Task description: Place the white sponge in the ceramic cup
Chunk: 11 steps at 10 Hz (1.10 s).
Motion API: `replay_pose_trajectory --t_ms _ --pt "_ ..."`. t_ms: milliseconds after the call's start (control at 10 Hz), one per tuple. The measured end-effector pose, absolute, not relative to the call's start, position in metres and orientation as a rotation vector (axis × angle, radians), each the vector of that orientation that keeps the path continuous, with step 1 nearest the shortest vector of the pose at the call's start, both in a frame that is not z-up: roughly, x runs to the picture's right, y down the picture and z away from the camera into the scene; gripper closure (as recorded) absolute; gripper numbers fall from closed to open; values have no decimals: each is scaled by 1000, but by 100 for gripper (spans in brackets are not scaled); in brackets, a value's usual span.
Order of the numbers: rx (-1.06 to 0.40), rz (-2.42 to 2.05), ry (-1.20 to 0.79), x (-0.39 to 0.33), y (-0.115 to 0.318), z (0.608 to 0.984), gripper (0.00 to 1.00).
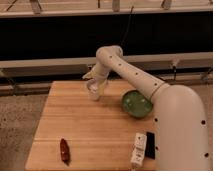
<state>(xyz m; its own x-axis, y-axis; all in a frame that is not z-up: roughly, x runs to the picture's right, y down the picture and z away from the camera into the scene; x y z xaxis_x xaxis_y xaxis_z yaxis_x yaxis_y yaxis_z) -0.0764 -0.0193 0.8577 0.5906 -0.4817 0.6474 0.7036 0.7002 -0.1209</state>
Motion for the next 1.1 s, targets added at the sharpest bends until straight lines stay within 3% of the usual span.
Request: replay_pose_trajectory --t_ms 500,900,1100 --pt "-390 -791 -639 -112 -24 861 20" --pt "-401 -755 -618 -96 -23 861 43" --pt "-409 -760 -616 -105 -20 862 42"
